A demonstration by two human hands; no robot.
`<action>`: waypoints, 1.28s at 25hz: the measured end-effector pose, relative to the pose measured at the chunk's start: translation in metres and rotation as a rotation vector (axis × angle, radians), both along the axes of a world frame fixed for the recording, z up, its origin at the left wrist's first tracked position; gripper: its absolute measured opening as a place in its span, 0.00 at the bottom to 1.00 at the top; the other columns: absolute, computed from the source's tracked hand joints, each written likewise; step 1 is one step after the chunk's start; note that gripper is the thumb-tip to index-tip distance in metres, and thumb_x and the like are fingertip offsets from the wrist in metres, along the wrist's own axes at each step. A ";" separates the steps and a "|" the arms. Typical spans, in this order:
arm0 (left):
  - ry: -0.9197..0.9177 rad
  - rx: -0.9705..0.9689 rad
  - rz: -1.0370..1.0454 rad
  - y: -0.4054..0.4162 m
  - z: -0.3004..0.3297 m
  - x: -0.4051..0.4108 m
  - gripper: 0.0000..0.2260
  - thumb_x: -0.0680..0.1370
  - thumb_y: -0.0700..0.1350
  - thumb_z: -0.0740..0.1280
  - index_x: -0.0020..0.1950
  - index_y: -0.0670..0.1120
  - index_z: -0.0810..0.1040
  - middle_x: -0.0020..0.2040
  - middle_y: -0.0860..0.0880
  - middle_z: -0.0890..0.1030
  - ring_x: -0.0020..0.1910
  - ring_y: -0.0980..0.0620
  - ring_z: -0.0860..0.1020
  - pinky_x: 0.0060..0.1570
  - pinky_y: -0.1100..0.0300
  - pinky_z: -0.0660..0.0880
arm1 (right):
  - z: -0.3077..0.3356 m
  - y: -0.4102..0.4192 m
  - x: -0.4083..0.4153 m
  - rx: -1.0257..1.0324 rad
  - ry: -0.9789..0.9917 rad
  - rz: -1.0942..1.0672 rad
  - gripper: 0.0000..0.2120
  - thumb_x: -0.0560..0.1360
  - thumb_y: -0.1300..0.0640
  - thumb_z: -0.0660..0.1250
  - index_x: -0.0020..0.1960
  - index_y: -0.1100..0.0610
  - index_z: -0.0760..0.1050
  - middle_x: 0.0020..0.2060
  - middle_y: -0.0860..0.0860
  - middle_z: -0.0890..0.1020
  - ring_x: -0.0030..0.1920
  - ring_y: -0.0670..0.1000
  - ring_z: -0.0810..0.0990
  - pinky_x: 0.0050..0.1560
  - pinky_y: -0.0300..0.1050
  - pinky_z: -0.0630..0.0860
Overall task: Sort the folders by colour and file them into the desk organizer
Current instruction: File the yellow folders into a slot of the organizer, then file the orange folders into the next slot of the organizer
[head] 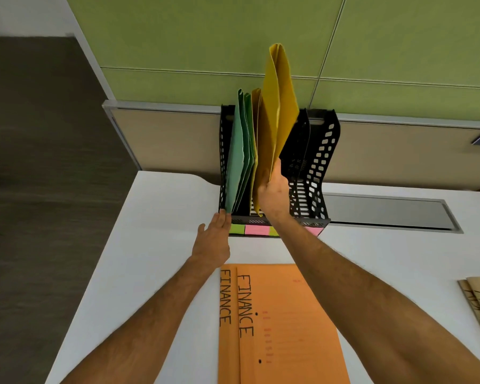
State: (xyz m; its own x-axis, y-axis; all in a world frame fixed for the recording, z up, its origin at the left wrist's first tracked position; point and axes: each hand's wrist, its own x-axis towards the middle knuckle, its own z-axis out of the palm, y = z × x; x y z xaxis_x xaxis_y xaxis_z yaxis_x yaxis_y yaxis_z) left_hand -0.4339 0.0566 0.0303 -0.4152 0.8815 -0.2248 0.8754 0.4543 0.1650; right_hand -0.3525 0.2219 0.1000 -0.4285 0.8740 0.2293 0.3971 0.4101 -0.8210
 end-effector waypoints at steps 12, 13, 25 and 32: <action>-0.011 0.006 0.014 0.000 -0.004 0.000 0.39 0.79 0.43 0.67 0.83 0.46 0.46 0.83 0.47 0.47 0.82 0.47 0.49 0.78 0.43 0.54 | -0.051 0.002 0.008 -0.329 -0.275 0.137 0.16 0.81 0.57 0.65 0.67 0.58 0.71 0.45 0.52 0.82 0.37 0.46 0.79 0.33 0.35 0.72; -0.006 0.002 0.012 0.000 -0.005 0.000 0.39 0.79 0.43 0.67 0.83 0.46 0.46 0.83 0.47 0.47 0.82 0.46 0.49 0.78 0.43 0.54 | -0.048 0.000 0.012 -0.361 -0.243 0.161 0.18 0.81 0.57 0.66 0.69 0.57 0.70 0.49 0.53 0.83 0.40 0.47 0.81 0.37 0.36 0.75; -0.317 0.062 0.107 -0.059 0.015 0.060 0.38 0.80 0.46 0.66 0.83 0.49 0.46 0.83 0.49 0.44 0.81 0.46 0.52 0.78 0.44 0.55 | -0.025 -0.093 0.183 -0.378 -0.139 0.115 0.24 0.81 0.58 0.65 0.76 0.57 0.65 0.67 0.57 0.78 0.67 0.55 0.77 0.67 0.55 0.75; -0.527 0.216 0.206 -0.150 -0.010 0.150 0.32 0.81 0.47 0.66 0.82 0.53 0.56 0.80 0.54 0.61 0.77 0.52 0.64 0.76 0.53 0.63 | -0.049 -0.171 0.274 -0.317 -0.232 0.122 0.24 0.81 0.58 0.66 0.76 0.55 0.66 0.66 0.54 0.79 0.66 0.53 0.78 0.65 0.49 0.76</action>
